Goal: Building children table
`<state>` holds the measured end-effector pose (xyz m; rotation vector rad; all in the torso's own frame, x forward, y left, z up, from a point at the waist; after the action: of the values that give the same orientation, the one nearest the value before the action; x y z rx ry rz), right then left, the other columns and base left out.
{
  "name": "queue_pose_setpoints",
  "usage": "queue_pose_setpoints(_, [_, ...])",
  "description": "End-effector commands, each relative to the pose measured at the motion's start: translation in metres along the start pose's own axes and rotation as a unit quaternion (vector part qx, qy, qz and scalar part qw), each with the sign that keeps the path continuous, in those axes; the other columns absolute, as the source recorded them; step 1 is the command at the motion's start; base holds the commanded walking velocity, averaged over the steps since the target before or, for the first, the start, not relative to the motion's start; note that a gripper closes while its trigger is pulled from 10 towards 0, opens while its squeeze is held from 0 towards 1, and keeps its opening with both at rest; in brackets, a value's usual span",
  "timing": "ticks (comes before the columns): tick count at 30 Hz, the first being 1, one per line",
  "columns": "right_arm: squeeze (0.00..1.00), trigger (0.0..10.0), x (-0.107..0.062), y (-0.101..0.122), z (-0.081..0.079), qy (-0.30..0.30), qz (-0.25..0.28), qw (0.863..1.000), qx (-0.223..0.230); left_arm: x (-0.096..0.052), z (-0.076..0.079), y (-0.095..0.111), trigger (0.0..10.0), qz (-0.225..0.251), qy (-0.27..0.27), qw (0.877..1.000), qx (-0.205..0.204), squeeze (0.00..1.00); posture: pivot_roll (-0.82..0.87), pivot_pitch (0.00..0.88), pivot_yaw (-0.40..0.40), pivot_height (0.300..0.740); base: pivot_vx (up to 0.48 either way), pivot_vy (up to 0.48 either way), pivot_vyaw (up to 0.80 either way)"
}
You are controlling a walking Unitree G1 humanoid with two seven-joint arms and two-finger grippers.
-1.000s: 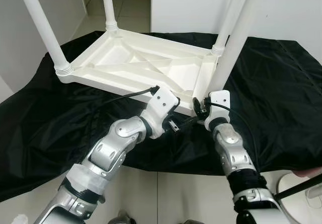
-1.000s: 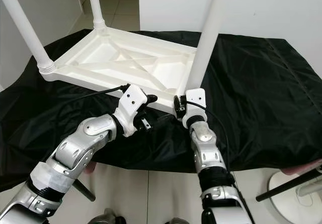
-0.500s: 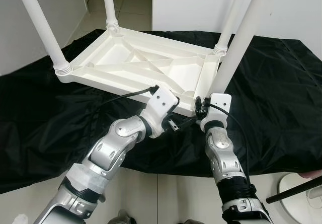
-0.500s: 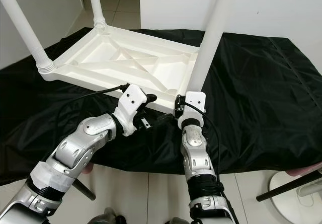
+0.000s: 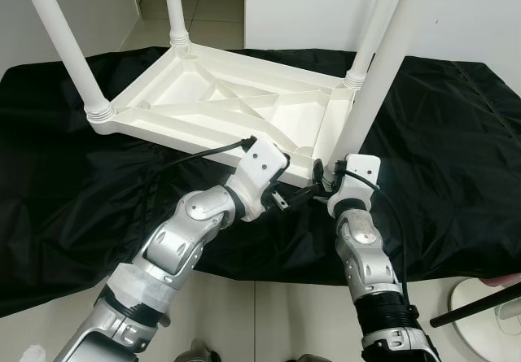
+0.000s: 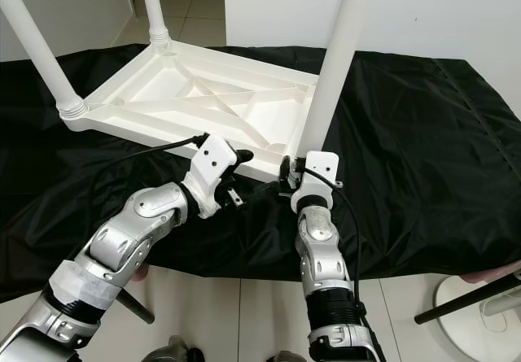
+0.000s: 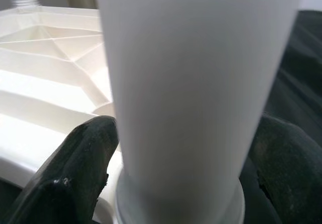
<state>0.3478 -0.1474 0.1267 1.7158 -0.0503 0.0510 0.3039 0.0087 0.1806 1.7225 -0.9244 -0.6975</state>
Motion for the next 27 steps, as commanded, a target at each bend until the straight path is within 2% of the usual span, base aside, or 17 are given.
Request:
queue_pose_setpoints(1, [1.00, 10.0, 0.001, 0.002, 0.000, 0.018, 0.002, 1.000, 0.006, 0.000, 0.001, 0.000, 10.0, 0.002, -0.026, 1.000, 0.006, 0.00, -0.01, 0.000, 0.013, 0.740, 0.000, 0.000, 0.00])
queue_pose_setpoints(2, [1.00, 10.0, 0.002, 0.004, 0.001, 0.039, 0.000, 0.999, -0.002, 0.000, 0.001, 0.000, 10.0, 0.002, -0.028, 1.000, 0.006, 0.00, -0.02, 0.000, 0.019, 0.740, 0.000, 0.000, 0.00])
queue_pose_setpoints(4, [1.00, 10.0, 0.002, 0.004, 0.001, 0.039, 0.000, 0.999, -0.002, 0.000, 0.001, 0.000, 10.0, 0.002, -0.028, 1.000, 0.006, 0.00, -0.02, 0.000, 0.019, 0.740, 0.000, 0.000, 0.00])
queue_pose_setpoints(5, [0.00, 10.0, 0.004, 0.006, 0.004, 0.052, -0.002, 0.999, -0.011, 0.000, 0.002, 0.001, 10.0, 0.002, -0.030, 1.000, 0.008, 0.00, -0.02, 0.000, 0.021, 0.740, 0.000, 0.000, 0.00])
queue_pose_setpoints(10, [0.00, 10.0, 0.004, 0.012, 0.009, 0.074, -0.002, 0.997, -0.029, -0.001, 0.001, 0.005, 10.0, 0.005, -0.027, 1.000, 0.010, 0.00, -0.01, 0.000, 0.025, 0.740, 0.000, 0.000, 0.00])
queue_pose_setpoints(20, [0.00, 10.0, 0.000, 0.020, 0.006, 0.094, 0.011, 0.995, -0.038, -0.010, 0.004, 0.004, 10.0, -0.003, -0.033, 0.999, 0.010, 0.00, -0.02, 0.000, 0.043, 0.740, 0.000, 0.000, 0.00])
queue_pose_setpoints(21, [0.00, 10.0, -0.002, 0.022, 0.003, 0.117, 0.016, 0.992, -0.040, -0.012, 0.005, 0.002, 10.0, -0.007, -0.037, 0.999, 0.009, 0.00, -0.02, 0.000, 0.050, 0.740, 0.000, 0.000, 0.00])
queue_pose_setpoints(27, [0.00, 10.0, -0.005, 0.024, -0.001, 0.165, 0.019, 0.985, -0.043, -0.012, 0.005, 0.000, 10.0, -0.013, -0.042, 0.999, 0.006, 0.00, -0.02, 0.000, 0.062, 0.740, 0.000, 0.000, 0.00])
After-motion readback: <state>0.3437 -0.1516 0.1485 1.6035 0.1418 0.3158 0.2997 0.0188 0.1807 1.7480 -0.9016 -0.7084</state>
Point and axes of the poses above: a point about 5 cm out from each wrist's last joint towards the gripper, its own x axis pointing out of the wrist towards the gripper, its own y axis along the axis of the wrist's last joint, z = x × y, the point moved 3 cm from there along x, pointing out of the wrist towards the gripper, and after that the axes turned 8 degrees about x, right-handed, at the moved point
